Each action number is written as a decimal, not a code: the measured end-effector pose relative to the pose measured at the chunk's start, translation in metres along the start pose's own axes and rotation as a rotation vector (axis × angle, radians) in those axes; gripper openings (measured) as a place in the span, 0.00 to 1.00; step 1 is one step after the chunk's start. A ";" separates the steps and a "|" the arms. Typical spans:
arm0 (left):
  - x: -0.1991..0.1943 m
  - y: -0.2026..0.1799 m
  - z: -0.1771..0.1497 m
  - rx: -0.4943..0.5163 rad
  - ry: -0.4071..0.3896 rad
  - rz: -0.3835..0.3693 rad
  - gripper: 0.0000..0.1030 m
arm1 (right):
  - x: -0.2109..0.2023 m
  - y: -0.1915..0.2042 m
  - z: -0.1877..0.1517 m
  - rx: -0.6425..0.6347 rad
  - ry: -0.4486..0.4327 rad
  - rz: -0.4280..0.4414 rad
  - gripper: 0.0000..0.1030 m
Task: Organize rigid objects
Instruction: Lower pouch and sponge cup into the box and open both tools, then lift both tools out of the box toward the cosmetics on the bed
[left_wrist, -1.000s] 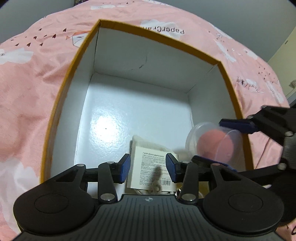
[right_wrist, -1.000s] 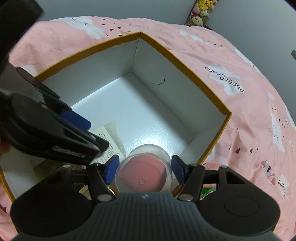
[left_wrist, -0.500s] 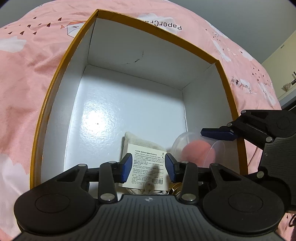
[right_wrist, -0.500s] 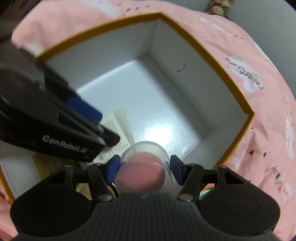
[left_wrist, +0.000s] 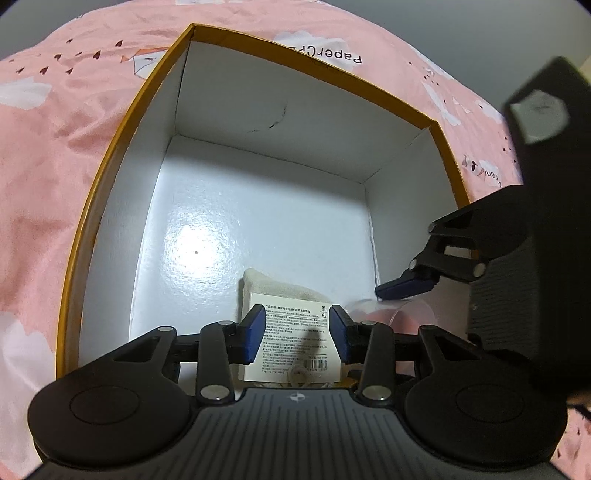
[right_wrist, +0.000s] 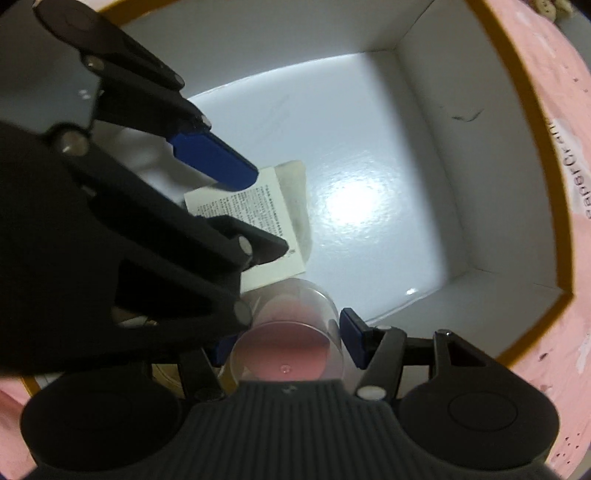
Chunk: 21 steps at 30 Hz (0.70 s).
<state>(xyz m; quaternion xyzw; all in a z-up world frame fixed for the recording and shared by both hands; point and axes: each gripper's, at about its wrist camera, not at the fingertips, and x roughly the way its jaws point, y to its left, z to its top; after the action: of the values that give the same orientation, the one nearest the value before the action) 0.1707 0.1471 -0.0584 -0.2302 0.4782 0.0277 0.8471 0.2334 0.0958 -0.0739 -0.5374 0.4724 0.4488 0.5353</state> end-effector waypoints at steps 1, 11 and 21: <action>0.000 -0.001 0.000 0.005 0.000 0.000 0.46 | 0.002 0.000 0.000 -0.003 0.005 0.017 0.57; 0.006 0.001 -0.003 -0.001 0.076 -0.086 0.24 | -0.005 -0.006 -0.016 0.045 -0.030 0.059 0.58; 0.006 -0.013 -0.017 0.037 0.115 -0.078 0.18 | -0.007 0.000 -0.025 0.018 -0.052 0.063 0.58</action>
<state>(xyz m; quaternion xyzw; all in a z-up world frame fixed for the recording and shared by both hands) 0.1640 0.1277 -0.0661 -0.2342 0.5169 -0.0276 0.8229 0.2315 0.0713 -0.0661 -0.5054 0.4791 0.4752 0.5378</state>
